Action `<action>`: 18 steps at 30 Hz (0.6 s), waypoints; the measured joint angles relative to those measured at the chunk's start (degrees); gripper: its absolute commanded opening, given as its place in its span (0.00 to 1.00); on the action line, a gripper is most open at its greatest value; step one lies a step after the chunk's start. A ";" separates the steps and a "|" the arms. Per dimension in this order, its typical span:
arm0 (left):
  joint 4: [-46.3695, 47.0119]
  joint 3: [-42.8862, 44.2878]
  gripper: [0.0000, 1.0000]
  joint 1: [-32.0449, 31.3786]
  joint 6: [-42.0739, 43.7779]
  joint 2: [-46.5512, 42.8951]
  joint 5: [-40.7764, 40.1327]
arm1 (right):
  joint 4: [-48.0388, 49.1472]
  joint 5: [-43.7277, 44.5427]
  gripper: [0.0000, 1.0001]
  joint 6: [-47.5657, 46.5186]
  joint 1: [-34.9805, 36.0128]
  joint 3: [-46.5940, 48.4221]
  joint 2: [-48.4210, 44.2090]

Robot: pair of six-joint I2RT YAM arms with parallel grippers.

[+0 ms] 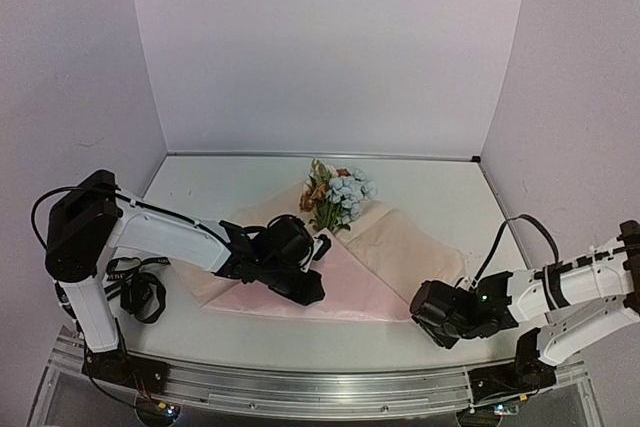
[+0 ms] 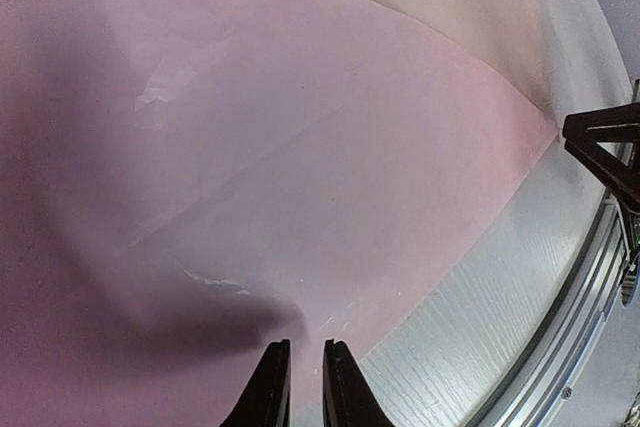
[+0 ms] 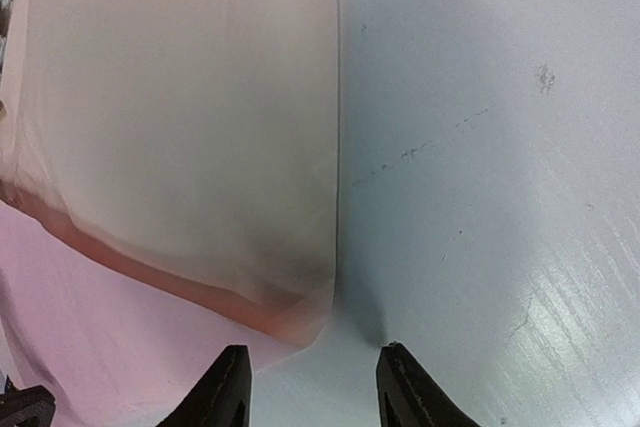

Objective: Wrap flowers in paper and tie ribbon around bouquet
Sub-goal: Pick up the one-fourth-folded wrapping paper from the center of the board.

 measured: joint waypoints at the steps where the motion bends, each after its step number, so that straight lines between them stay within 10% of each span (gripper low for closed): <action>1: 0.27 -0.13 0.13 0.00 -0.01 0.00 0.03 | 0.45 -0.06 0.38 0.26 0.03 0.03 0.35; 18: 1.16 -0.28 0.13 0.00 -0.02 0.00 1.73 | 8.15 1.12 0.17 1.75 0.11 -0.74 4.18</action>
